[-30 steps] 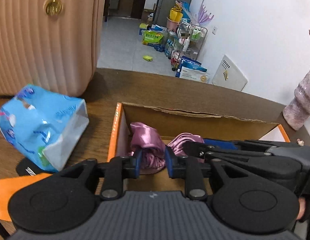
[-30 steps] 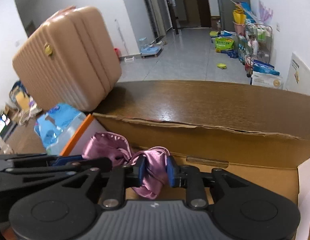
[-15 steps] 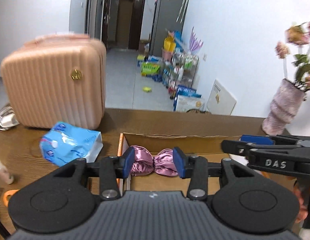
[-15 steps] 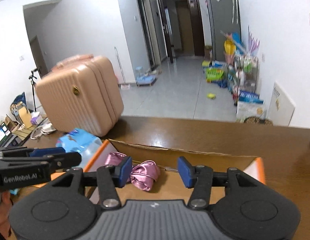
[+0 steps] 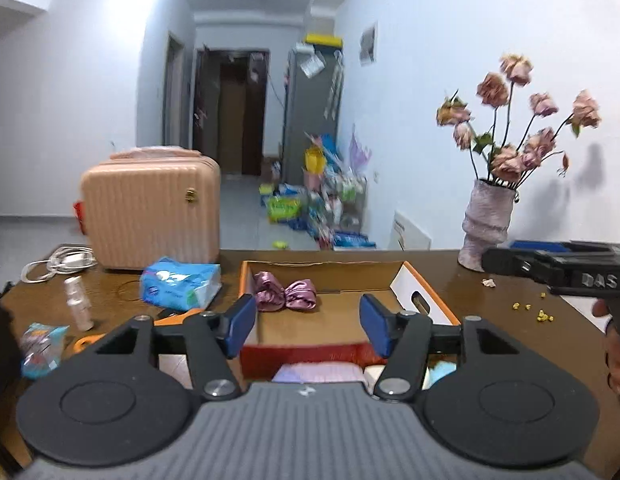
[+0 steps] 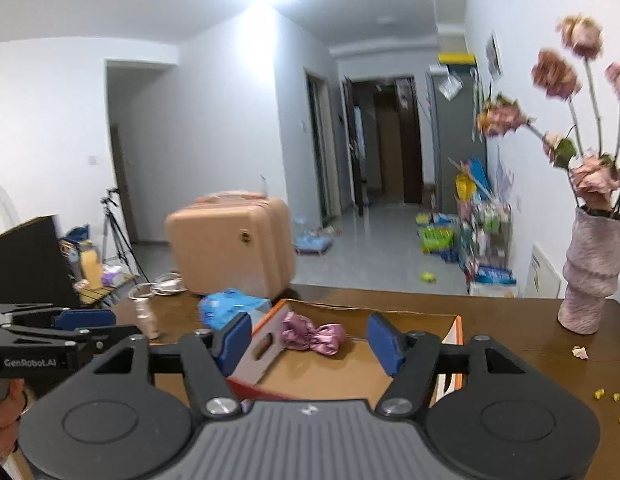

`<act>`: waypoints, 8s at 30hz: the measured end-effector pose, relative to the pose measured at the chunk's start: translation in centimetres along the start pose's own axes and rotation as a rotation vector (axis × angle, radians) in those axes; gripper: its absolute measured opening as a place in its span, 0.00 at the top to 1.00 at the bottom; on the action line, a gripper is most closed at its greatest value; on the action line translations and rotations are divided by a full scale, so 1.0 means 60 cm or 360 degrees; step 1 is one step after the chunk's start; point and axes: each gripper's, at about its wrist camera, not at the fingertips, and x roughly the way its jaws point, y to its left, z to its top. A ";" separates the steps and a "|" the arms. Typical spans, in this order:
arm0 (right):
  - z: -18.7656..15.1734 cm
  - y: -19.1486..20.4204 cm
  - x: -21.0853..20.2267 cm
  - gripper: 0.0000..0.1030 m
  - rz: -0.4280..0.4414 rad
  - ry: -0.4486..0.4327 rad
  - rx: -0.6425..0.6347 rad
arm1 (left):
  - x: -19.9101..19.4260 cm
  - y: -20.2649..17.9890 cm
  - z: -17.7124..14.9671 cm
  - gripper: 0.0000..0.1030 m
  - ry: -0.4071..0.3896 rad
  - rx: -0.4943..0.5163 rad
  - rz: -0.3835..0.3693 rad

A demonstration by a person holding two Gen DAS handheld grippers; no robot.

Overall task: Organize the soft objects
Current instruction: 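Withdraw both grippers from the box back toward the pile, then close both grippers together on the pink-and-cream sponge block, then carry the sponge block into the box beside the bow and release, then withdraw both grippers from the box back toward the pile, then close both grippers together on the yellow-and-white plush sheep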

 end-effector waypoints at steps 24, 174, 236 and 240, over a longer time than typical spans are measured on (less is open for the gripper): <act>-0.381 0.159 -0.235 0.20 -0.0148 -0.0047 0.0035 | -0.216 -0.018 -0.340 0.18 0.0036 0.0028 0.0012; -0.396 0.141 -0.121 0.29 -0.0113 0.0227 0.0076 | -0.123 0.026 -0.342 0.07 0.0425 -0.0166 0.0304; -0.333 -0.073 0.035 0.42 0.0130 0.0351 0.0771 | 0.119 -0.017 -0.289 0.48 0.0779 -0.0738 -0.0545; -0.339 -0.072 0.030 0.55 0.0168 0.0367 0.0850 | 0.121 -0.024 -0.289 0.52 0.0758 -0.0720 -0.0565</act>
